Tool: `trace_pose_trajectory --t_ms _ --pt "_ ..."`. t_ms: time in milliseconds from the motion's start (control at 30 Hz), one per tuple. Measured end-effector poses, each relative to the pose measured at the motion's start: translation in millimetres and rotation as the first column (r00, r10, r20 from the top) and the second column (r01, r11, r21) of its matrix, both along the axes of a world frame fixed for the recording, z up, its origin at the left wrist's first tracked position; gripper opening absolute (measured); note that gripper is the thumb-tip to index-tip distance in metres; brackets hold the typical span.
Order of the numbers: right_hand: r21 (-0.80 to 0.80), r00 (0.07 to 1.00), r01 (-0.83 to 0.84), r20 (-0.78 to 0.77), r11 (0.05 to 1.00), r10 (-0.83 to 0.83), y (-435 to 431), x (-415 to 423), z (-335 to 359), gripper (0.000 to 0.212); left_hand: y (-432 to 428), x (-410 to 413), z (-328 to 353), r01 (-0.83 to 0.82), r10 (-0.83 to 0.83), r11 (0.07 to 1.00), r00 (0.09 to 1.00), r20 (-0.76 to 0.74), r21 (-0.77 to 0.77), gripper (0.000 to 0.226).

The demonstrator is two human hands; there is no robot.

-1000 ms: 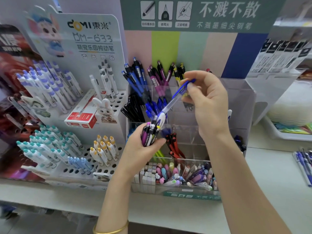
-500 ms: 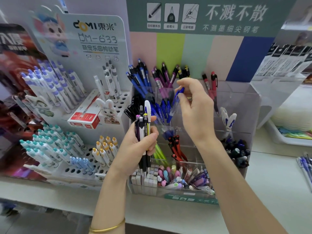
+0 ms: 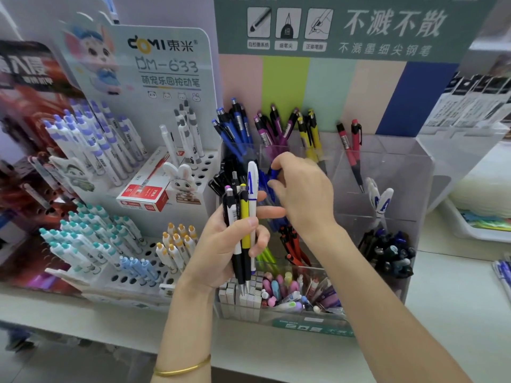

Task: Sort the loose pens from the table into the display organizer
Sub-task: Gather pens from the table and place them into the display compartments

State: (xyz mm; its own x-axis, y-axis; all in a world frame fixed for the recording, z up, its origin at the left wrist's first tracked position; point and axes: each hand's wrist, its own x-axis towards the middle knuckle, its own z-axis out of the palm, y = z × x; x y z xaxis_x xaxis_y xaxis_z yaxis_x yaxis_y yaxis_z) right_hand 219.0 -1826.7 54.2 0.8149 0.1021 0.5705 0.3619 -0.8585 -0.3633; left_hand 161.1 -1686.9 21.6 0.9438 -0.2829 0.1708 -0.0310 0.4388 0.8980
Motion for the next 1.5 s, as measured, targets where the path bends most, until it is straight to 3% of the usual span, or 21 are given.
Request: trace_pose_trajectory --t_ms 133,200,267,300,367,433,567,667,733,933,1100,1233,1500 --pt "-0.019 0.997 0.028 -0.067 0.999 -0.029 -1 -5 -7 0.026 -5 0 0 0.018 -0.018 1.000 1.000 -0.020 -0.020 0.034" --pt "0.206 0.998 0.003 -0.055 0.979 0.008 -10 -12 -6 0.018 -8 0 1 0.030 -0.030 0.999 0.999 -0.026 -0.015 0.034" --pt "0.529 0.991 -0.059 -0.074 0.847 0.115 -20 -21 2 0.007 -13 0 2 0.042 -0.042 0.999 0.999 -0.031 -0.005 0.035" --pt "0.637 0.976 -0.082 -0.103 0.766 0.190 -24 -26 8 0.012 -16 1 3 0.052 -0.052 0.999 0.998 -0.030 0.002 0.035" --pt "0.747 0.908 -0.108 -0.195 0.656 0.371 -32 -36 17 0.018 -25 1 4 0.077 -0.076 0.997 0.997 -0.034 0.014 0.035" --pt "0.790 0.833 -0.106 -0.261 0.603 0.488 -38 -43 20 0.009 -33 1 5 0.096 -0.095 0.995 0.994 -0.048 0.021 0.033" --pt "0.745 0.900 -0.070 -0.240 0.664 0.364 -53 -44 15 0.005 -47 2 6 0.147 -0.144 0.989 0.985 -0.091 0.024 0.033" --pt "0.808 0.942 -0.016 -0.185 0.589 0.279 -72 -49 13 0.010 -54 5 3 0.109 -0.104 0.994 0.984 -0.145 0.025 0.017" --pt "0.829 0.963 0.021 -0.166 0.558 0.210 -87 -55 12 0.011 -60 7 2 0.071 -0.057 0.992 0.989 -0.135 0.102 0.010" --pt "0.801 0.985 0.099 0.005 0.590 -0.171 -128 -64 17 0.019 -83 9 6 -0.017 0.015 0.949 1.000 0.009 0.315 0.006" --pt "0.635 0.931 0.156 0.162 0.757 -0.328 -141 -57 17 0.003 -98 11 0 0.088 -0.068 0.970 0.993 -0.094 0.225 0.012" --pt "0.457 0.910 0.214 0.228 0.863 -0.346 -140 -51 10 0.012 -105 12 -2 0.176 -0.155 0.978 0.973 -0.172 0.115 0.024" --pt "0.079 0.918 0.396 -0.066 0.915 -0.391 -131 -44 -7 0.017 -109 12 -5 0.308 -0.312 0.950 0.940 -0.140 -0.049 0.042"
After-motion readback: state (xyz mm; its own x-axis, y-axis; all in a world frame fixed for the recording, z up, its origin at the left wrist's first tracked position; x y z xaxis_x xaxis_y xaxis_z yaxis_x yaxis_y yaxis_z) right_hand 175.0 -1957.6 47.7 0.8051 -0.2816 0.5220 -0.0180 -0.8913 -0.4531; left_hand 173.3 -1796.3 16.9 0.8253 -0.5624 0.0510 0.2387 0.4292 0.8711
